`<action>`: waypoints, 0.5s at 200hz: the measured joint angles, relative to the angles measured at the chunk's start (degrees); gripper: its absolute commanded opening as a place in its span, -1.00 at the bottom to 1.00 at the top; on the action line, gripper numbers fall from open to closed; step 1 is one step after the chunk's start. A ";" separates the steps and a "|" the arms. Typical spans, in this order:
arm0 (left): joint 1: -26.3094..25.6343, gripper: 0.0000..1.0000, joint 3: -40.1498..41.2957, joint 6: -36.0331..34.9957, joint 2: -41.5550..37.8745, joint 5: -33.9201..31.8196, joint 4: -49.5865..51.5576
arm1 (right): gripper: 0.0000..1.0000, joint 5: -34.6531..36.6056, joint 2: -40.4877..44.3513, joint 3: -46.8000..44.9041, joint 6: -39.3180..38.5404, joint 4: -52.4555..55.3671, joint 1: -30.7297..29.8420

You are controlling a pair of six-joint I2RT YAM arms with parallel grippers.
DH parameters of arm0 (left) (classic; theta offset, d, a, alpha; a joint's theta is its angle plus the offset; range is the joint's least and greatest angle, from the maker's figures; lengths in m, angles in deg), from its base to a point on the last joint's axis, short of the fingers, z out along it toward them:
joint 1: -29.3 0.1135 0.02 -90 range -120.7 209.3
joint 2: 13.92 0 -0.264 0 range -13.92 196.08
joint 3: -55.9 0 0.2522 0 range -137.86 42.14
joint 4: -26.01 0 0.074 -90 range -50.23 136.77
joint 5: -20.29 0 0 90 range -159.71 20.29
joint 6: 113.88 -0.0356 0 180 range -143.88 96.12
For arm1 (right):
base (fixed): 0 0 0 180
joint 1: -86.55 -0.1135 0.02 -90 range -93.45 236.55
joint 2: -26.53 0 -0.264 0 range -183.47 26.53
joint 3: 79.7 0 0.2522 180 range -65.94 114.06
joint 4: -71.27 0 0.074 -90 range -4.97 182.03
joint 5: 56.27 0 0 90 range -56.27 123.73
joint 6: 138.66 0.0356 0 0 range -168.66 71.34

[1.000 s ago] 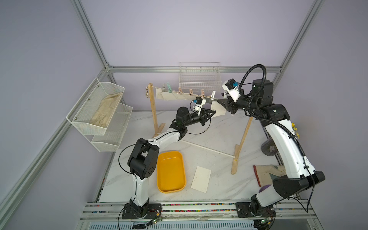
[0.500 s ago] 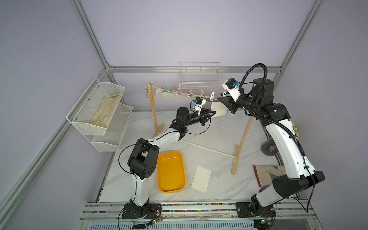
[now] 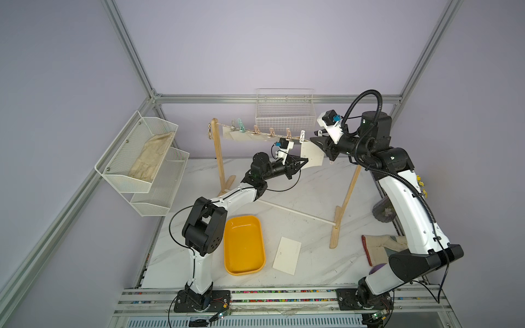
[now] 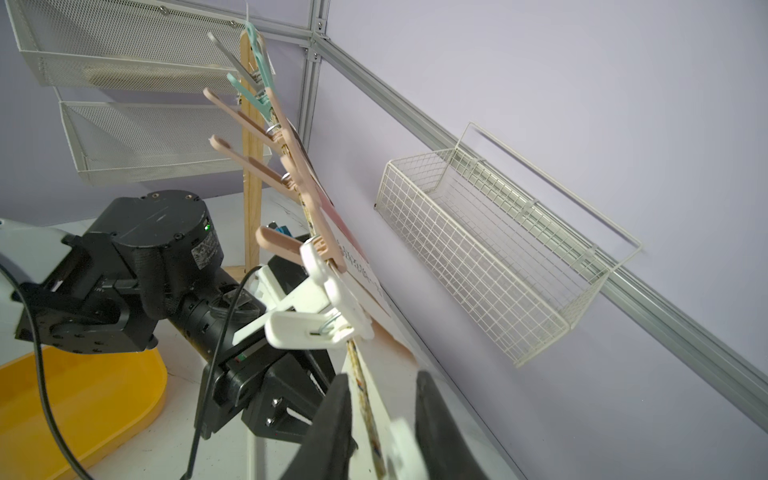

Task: Remove the postcards from the strings
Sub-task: Remove the clamp from the clothesline.

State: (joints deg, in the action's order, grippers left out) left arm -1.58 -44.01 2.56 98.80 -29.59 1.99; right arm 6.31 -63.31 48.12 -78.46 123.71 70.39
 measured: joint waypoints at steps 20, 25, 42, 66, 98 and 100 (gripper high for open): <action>0.00 -0.78 0.02 0.04 0.00 0.02 -0.07 | -0.75 0.63 1.11 -1.51 0.26 -2.32 -0.15; 0.00 -0.78 0.02 0.07 0.00 0.04 -0.11 | -0.75 0.76 1.40 -1.79 0.35 -2.82 -0.15; 0.00 -0.78 0.15 0.13 -0.02 0.17 -0.26 | -0.75 1.09 2.19 -2.32 0.57 -4.37 -0.24; 0.00 -0.78 0.90 0.17 -0.22 0.20 -0.37 | -0.75 1.84 3.28 -3.04 0.68 -6.67 -0.26; -0.26 -0.79 3.06 0.15 -1.20 0.28 -0.37 | -0.74 3.13 5.25 -5.57 1.40 -10.84 -0.26; -0.28 -0.79 3.26 0.17 -1.29 0.24 -0.39 | -0.74 3.21 5.33 -5.73 1.51 -11.06 -0.26</action>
State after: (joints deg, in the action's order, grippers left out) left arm -1.86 -40.76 2.73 97.52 -29.35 1.60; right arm 9.52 -57.98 42.39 -76.96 112.65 70.13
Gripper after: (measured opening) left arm 0.106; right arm 0.260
